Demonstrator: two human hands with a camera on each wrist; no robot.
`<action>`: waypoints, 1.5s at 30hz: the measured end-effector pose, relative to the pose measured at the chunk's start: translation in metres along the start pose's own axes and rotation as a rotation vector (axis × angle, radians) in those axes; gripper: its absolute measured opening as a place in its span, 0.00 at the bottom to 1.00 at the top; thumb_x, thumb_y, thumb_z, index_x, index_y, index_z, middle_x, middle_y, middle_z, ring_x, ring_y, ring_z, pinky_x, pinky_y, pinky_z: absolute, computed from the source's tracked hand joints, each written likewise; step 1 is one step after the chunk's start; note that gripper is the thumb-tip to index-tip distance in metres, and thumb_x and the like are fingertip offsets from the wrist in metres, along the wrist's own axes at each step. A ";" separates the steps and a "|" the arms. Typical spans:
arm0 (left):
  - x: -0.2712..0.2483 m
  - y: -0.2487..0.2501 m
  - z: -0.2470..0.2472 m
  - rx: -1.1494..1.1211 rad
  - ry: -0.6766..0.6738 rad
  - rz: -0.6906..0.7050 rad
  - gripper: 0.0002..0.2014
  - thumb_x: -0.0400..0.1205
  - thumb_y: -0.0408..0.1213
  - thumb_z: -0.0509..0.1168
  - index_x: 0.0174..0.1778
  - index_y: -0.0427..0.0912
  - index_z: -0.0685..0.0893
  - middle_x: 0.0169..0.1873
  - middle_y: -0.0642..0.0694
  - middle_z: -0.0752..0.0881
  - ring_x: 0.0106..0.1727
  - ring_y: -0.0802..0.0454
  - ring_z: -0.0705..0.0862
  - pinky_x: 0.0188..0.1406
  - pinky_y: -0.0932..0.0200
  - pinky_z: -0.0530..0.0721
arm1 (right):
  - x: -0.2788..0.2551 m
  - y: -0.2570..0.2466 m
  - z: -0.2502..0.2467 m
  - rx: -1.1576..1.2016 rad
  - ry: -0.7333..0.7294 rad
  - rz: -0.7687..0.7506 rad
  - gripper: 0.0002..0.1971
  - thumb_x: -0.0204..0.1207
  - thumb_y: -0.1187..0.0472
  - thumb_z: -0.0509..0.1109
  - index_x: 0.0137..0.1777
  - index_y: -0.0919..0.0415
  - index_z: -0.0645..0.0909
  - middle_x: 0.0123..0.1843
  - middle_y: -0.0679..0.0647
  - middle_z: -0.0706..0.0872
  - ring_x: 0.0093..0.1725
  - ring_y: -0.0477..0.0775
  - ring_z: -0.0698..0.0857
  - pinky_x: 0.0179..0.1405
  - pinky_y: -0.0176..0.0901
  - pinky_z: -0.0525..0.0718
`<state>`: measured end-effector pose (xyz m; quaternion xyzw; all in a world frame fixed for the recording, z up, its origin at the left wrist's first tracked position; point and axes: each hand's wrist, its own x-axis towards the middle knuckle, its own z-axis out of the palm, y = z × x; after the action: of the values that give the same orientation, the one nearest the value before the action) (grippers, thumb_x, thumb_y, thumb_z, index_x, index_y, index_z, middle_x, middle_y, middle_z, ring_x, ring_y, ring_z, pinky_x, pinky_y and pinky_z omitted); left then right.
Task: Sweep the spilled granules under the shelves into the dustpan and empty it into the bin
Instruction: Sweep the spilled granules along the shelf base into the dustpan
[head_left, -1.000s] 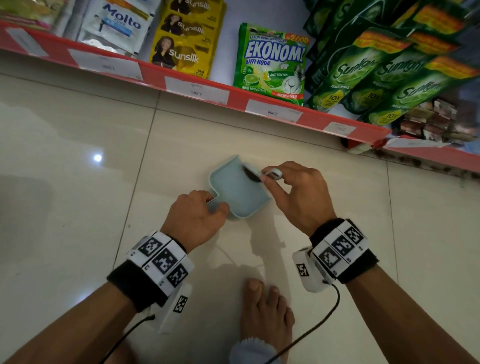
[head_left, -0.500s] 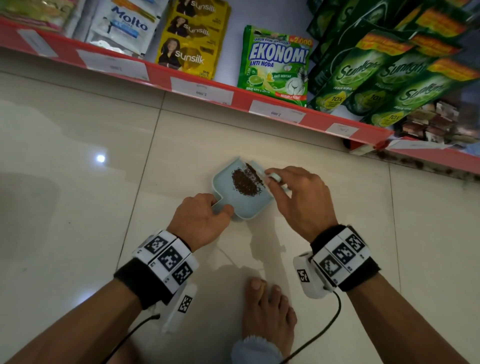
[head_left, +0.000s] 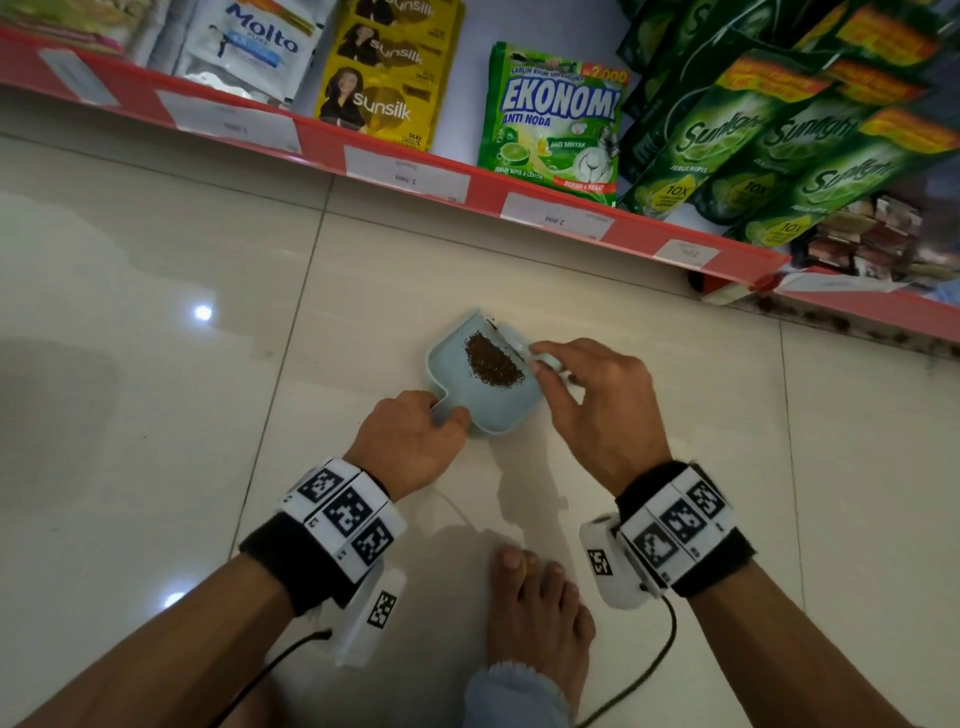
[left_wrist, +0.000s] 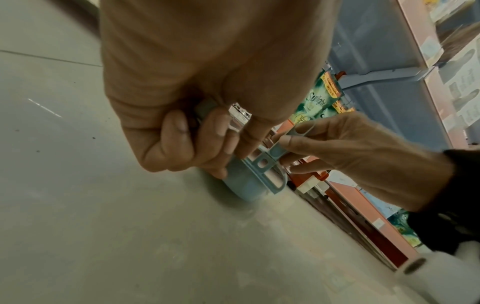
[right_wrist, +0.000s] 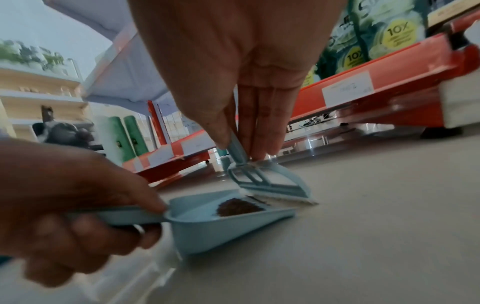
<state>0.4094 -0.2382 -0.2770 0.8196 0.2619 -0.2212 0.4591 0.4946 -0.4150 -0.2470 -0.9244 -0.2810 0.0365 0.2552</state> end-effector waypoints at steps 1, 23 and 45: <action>0.000 -0.001 0.000 -0.004 -0.004 -0.004 0.18 0.84 0.53 0.60 0.30 0.48 0.71 0.37 0.44 0.82 0.45 0.41 0.81 0.45 0.55 0.74 | -0.004 -0.005 0.001 0.052 0.005 -0.016 0.12 0.83 0.59 0.69 0.62 0.59 0.88 0.50 0.53 0.91 0.43 0.51 0.89 0.43 0.50 0.89; -0.021 -0.019 0.000 -0.086 0.026 -0.068 0.19 0.84 0.51 0.60 0.30 0.45 0.73 0.37 0.41 0.85 0.47 0.39 0.83 0.42 0.57 0.72 | 0.039 0.043 -0.027 0.007 -0.263 -0.281 0.13 0.77 0.65 0.76 0.60 0.56 0.90 0.60 0.52 0.90 0.60 0.46 0.89 0.64 0.50 0.87; -0.010 -0.011 0.000 0.050 0.021 -0.043 0.19 0.82 0.55 0.61 0.39 0.40 0.76 0.37 0.44 0.81 0.47 0.40 0.83 0.42 0.56 0.72 | 0.015 0.005 -0.010 0.016 0.186 -0.022 0.10 0.82 0.60 0.69 0.60 0.56 0.88 0.53 0.51 0.91 0.46 0.50 0.89 0.42 0.47 0.91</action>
<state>0.3945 -0.2352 -0.2779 0.8272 0.2786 -0.2289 0.4310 0.5114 -0.4151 -0.2391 -0.9186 -0.2658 -0.0499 0.2880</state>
